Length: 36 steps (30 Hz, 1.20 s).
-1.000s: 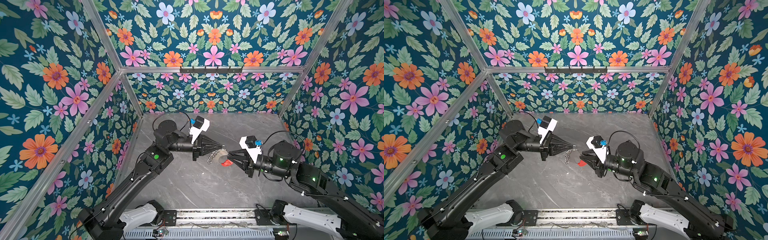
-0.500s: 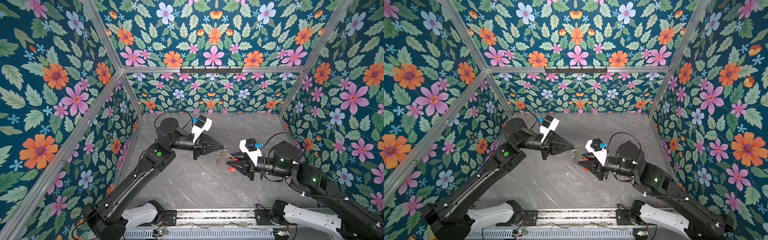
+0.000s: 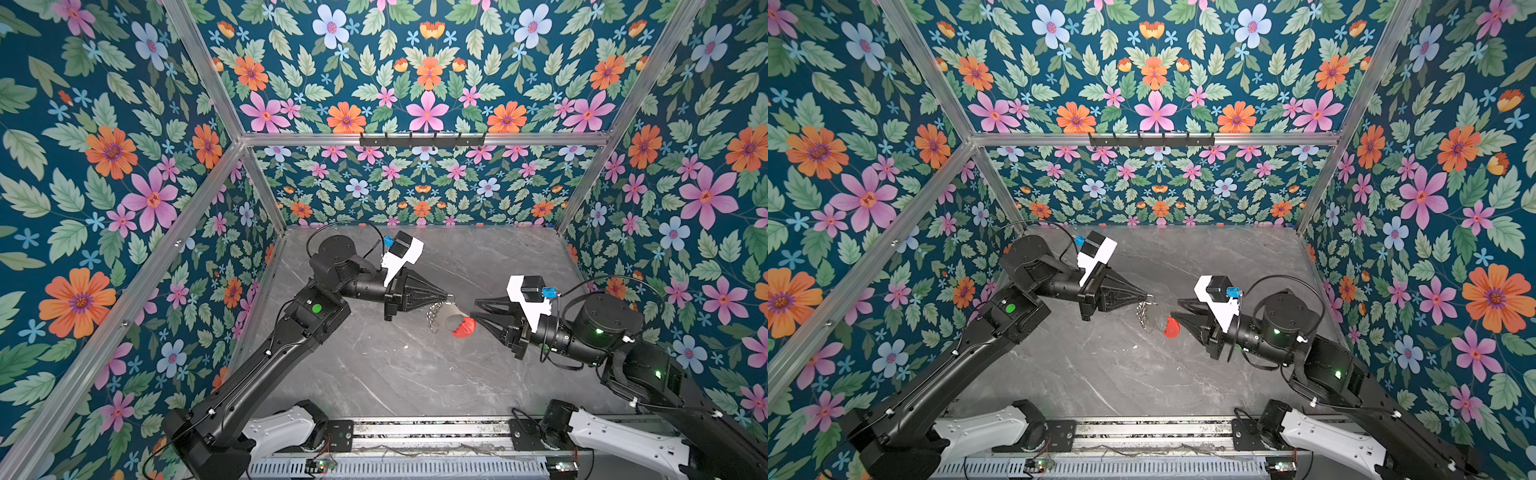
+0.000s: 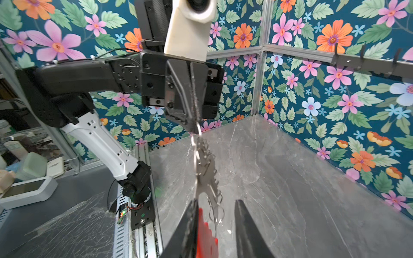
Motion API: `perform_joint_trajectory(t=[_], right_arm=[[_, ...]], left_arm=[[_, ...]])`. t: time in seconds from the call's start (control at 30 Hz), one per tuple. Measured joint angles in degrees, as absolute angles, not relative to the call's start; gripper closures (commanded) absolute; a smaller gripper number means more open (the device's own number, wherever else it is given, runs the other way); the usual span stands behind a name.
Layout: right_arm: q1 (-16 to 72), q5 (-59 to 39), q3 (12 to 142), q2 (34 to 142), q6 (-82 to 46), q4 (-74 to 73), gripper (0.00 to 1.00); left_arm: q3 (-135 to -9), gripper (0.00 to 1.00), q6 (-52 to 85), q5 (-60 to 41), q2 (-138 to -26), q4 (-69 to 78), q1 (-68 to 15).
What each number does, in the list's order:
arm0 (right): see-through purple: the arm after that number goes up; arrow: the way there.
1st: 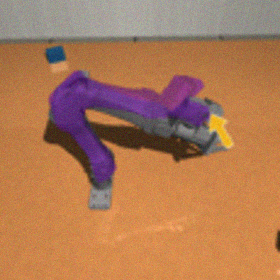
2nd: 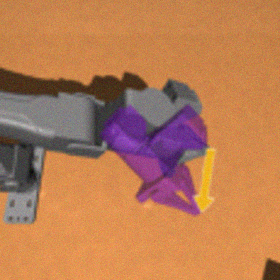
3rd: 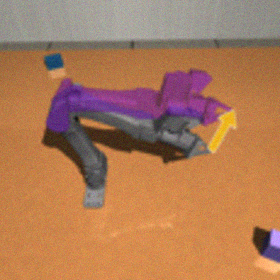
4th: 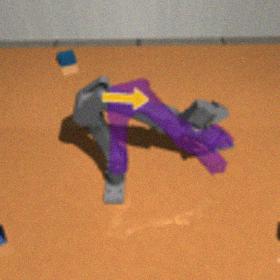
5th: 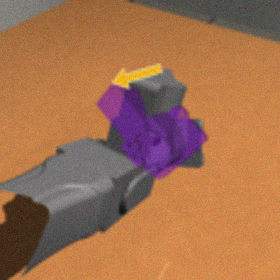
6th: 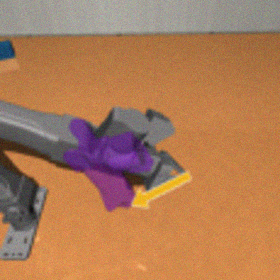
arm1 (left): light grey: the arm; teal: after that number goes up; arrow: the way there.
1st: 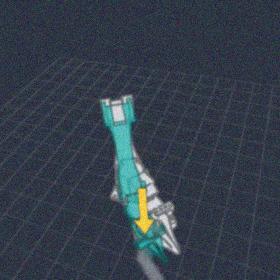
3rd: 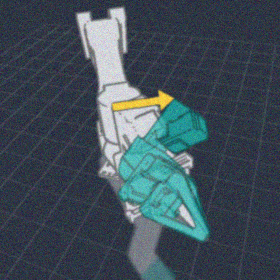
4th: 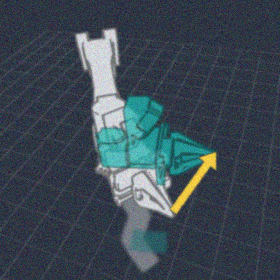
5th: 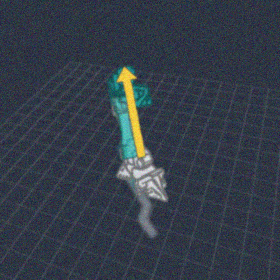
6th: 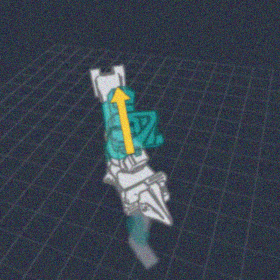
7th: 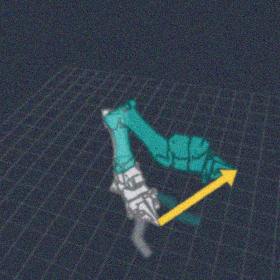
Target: Remove the keys from the keyring
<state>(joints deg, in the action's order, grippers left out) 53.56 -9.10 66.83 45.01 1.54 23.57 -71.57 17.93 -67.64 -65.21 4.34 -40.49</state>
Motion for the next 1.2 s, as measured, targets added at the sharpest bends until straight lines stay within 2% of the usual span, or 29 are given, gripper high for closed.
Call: perform_joint_trajectory(t=[0.2, 0.53, 1.0, 1.2], right_arm=[[53.49, -9.06, 67.33, 48.27, 1.74, 23.86, 0.64], [53.52, -15.14, 66.67, 49.74, 1.91, 19.88, 0.6], [53.52, -16.25, 65.58, 50.11, 2.2, 16.73, 0.65], [53.52, -16.32, 65.04, 48.77, 3.18, 16.51, 0.6]], left_arm=[[-70.74, 1.0, 19.49, -68.88, -65.21, 5.74, -40.49], [-69.69, 1.0, 21.04, -70.19, -65.25, 7.99, -40.51], [-69.08, 1.0, 22.57, -70.11, -65.39, 10.28, -40.51], [-69.06, 1.0, 22.57, -70.13, -65.39, 10.5, -40.51]])
